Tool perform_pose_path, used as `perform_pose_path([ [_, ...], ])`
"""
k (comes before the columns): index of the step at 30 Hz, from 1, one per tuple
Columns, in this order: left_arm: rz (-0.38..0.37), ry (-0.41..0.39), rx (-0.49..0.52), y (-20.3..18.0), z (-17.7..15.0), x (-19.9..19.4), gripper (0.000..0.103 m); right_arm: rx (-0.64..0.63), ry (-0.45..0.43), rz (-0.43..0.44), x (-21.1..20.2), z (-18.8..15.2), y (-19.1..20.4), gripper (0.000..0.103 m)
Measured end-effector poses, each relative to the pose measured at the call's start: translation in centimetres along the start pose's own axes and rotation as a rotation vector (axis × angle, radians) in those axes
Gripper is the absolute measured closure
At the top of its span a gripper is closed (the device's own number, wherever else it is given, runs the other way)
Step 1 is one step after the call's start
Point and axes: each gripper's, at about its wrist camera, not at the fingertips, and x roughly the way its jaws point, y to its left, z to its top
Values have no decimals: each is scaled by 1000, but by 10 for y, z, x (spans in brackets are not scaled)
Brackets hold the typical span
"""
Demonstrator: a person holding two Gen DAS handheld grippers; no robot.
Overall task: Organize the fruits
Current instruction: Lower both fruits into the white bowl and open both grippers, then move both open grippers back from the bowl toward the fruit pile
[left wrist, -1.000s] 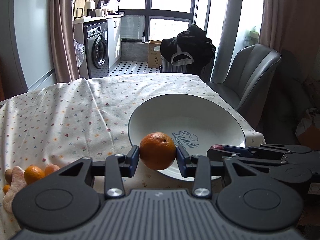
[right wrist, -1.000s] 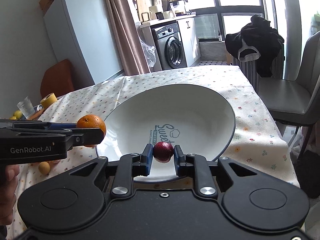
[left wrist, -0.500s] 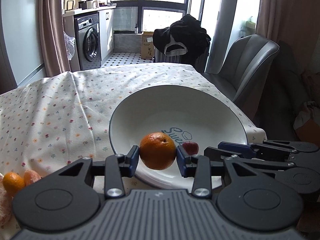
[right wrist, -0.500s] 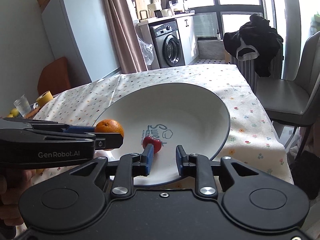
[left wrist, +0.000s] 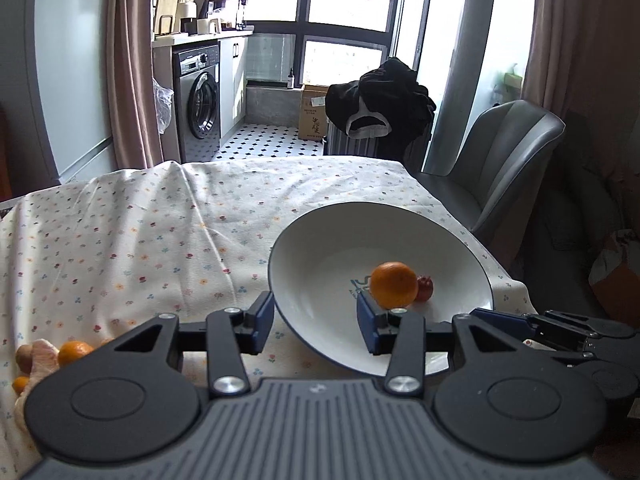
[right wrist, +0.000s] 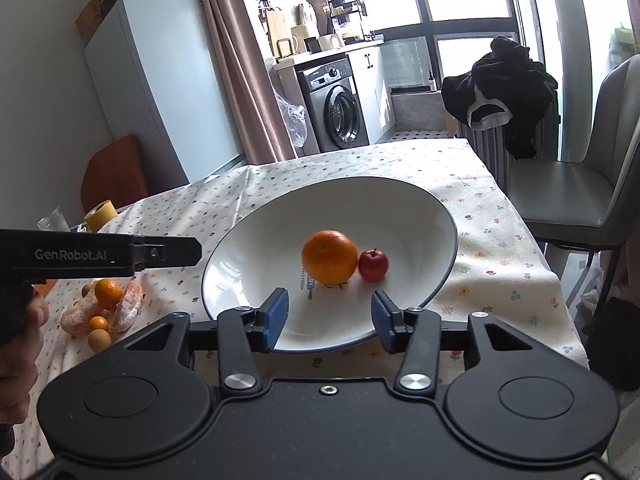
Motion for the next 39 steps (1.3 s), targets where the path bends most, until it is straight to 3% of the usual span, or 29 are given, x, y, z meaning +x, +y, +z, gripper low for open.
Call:
perform_pose_path([
  [3,15,-20,-20,7,-3,-14,48,-10,-19,-3,-8,-1,6,42],
  [7,36,-56,-48,16,-12,-32,27,-17,-48,-6,-17,-1,13,28],
  [9,57,-69,-63,21,-16,-40,23,-34,-57,-22,-20,-1,19,19],
  [14,109,-110,-118,37,-26,-65,14,-40,-70,-30,-28,-2,28,12],
  [21,155,-144,-189,64,-38,-90,9,-57,-80,26,-40,-6,44,0],
  [30,180,-115,-186,83,-59,-120,7,-64,-82,71,-51,-8,68,0],
  [39,208,-110,-222,105,-81,-150,7,-103,-20,120,-56,-9,99,0],
])
